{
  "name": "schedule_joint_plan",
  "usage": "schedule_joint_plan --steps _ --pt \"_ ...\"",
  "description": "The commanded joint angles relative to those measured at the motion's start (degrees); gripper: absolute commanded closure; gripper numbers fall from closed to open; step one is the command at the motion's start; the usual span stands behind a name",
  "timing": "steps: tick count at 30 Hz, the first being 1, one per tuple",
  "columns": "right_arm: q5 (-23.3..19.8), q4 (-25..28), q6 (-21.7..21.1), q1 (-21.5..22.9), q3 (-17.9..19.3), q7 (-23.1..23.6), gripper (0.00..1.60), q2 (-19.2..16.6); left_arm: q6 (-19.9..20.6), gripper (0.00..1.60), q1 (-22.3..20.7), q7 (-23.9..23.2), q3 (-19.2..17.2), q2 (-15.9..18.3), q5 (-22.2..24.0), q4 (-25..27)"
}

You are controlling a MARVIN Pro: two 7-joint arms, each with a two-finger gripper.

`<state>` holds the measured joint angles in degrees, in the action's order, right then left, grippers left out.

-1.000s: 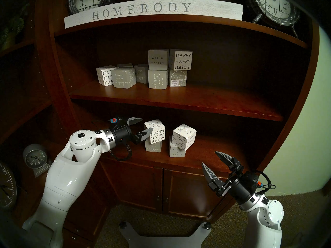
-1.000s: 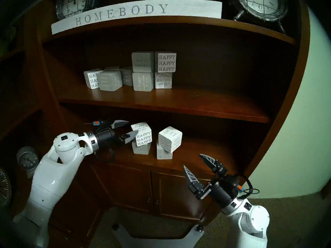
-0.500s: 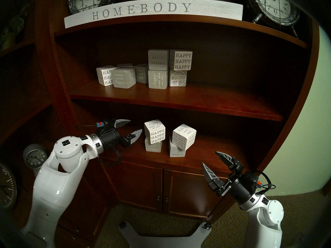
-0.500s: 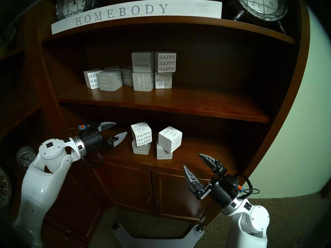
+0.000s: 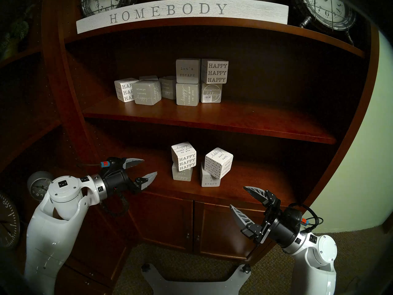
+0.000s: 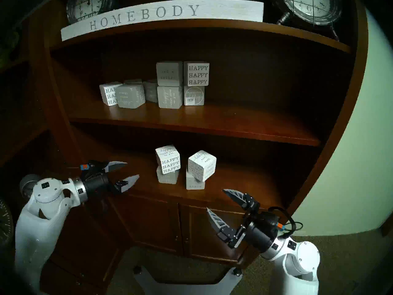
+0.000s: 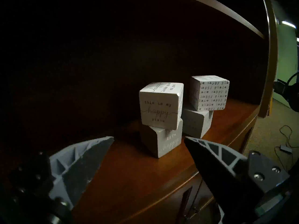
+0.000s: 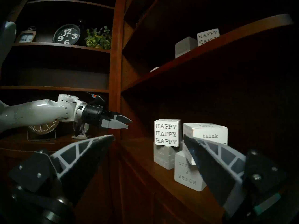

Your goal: Stack four cubes vertically into two groups

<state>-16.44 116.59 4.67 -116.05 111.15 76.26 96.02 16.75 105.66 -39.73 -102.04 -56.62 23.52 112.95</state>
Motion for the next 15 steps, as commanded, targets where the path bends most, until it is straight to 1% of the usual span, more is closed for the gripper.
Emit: schedule_joint_plan --steps 1,3,5,7,15 --pt "-2.89 0.76 -1.92 0.78 0.26 1.68 0.0 -0.63 -2.97 0.0 6.72 -1.4 -4.69 -2.69 -2.06 4.26" --pt "-3.0 0.73 -2.08 0.83 0.3 1.81 0.0 -0.67 -3.31 0.0 7.39 -1.39 -5.14 -3.05 -2.27 4.68" --pt "-3.25 0.65 -2.37 0.93 0.39 2.07 0.0 -0.72 -4.36 0.0 9.33 -0.89 -6.09 -3.48 -2.37 5.8" --pt "-3.41 0.59 -2.54 1.0 0.46 2.25 0.0 -0.73 -5.06 0.0 10.34 -0.53 -6.51 -3.75 -2.41 6.35" --pt "-3.56 0.49 -2.82 1.18 0.65 2.65 0.0 -0.6 -5.84 0.0 10.77 -0.79 -6.87 -4.86 -3.18 6.6"
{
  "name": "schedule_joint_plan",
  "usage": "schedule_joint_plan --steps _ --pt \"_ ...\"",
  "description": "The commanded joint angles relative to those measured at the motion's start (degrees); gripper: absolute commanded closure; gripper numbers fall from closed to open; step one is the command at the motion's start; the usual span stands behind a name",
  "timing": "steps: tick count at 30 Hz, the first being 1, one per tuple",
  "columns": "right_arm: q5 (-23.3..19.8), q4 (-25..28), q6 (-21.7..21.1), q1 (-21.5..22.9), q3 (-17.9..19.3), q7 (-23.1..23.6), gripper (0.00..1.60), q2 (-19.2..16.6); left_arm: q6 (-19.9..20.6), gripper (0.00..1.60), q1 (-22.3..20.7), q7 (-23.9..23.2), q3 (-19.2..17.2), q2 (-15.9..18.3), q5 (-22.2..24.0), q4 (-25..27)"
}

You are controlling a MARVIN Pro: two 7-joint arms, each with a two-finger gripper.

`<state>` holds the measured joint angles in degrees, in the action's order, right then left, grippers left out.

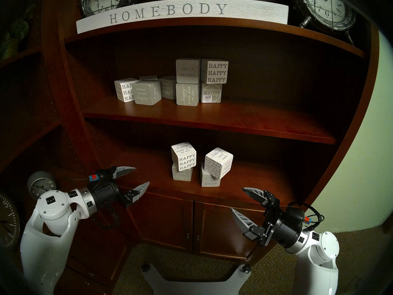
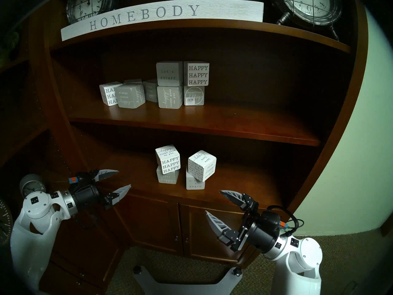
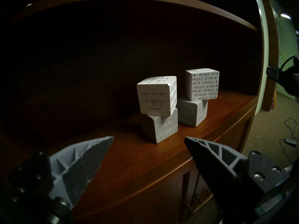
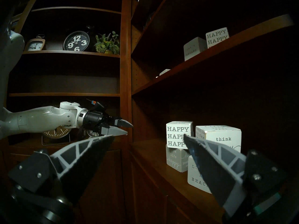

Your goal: Stack four cubes vertically into two groups

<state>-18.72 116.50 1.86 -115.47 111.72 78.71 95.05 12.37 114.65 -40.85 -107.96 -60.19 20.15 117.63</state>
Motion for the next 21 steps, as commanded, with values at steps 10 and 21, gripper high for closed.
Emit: schedule_joint_plan --steps 10,21 --pt "-1.1 0.56 -0.17 0.76 0.3 0.56 0.0 0.7 -1.61 0.0 1.8 0.17 -1.03 -1.67 -0.13 1.96" --pt "-0.87 0.55 -0.29 0.92 0.54 0.93 0.0 1.08 -1.64 0.0 1.8 0.11 -1.07 -1.78 -0.18 1.97"
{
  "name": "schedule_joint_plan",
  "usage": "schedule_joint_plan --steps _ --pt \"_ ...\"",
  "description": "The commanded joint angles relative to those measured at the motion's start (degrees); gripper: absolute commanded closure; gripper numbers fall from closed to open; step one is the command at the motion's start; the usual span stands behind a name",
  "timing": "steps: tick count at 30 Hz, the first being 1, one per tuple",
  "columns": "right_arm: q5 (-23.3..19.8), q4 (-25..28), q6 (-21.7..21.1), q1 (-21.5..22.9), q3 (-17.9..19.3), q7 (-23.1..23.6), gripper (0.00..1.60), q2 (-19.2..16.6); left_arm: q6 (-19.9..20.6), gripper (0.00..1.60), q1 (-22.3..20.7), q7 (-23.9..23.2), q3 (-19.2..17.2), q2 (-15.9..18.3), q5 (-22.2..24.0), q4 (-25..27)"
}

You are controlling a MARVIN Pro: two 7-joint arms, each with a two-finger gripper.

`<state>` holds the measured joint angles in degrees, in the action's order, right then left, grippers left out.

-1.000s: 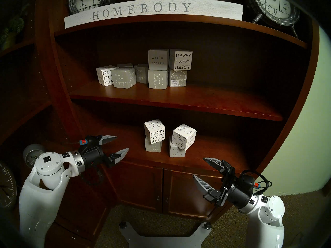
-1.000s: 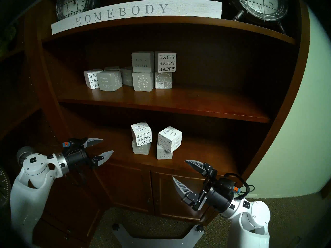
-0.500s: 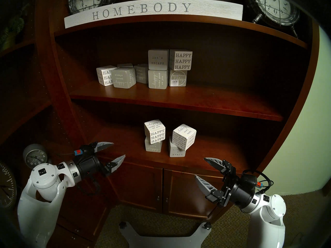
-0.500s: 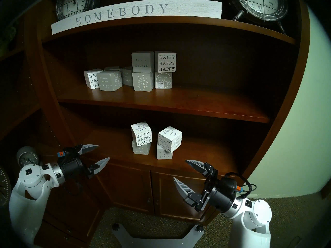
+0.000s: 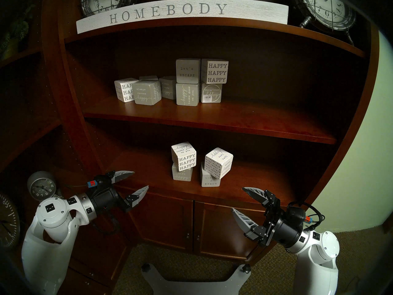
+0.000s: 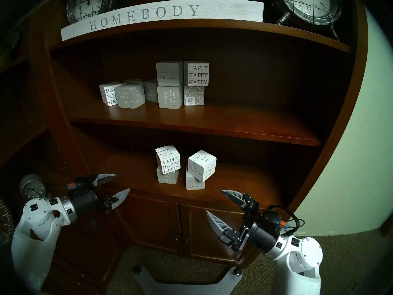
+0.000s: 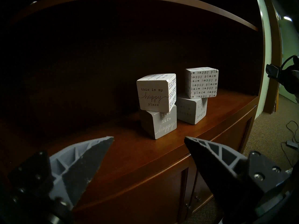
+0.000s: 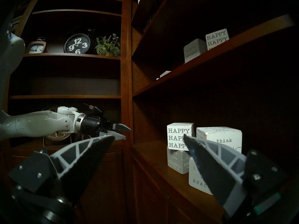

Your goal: Stack four cubes vertically into two groups

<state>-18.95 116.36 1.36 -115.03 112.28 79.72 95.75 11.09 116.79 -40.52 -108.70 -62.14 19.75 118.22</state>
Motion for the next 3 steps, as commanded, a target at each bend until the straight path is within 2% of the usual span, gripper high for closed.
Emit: schedule_joint_plan --steps 1,3 --pt "-0.62 0.69 0.21 0.49 0.01 -0.05 0.0 0.42 -0.35 0.0 -0.35 -0.23 -0.34 0.15 0.2 1.38" --pt "-0.59 0.69 0.2 0.51 0.04 0.0 0.0 0.47 -0.35 0.0 -0.36 -0.26 -0.35 0.13 0.19 1.38"
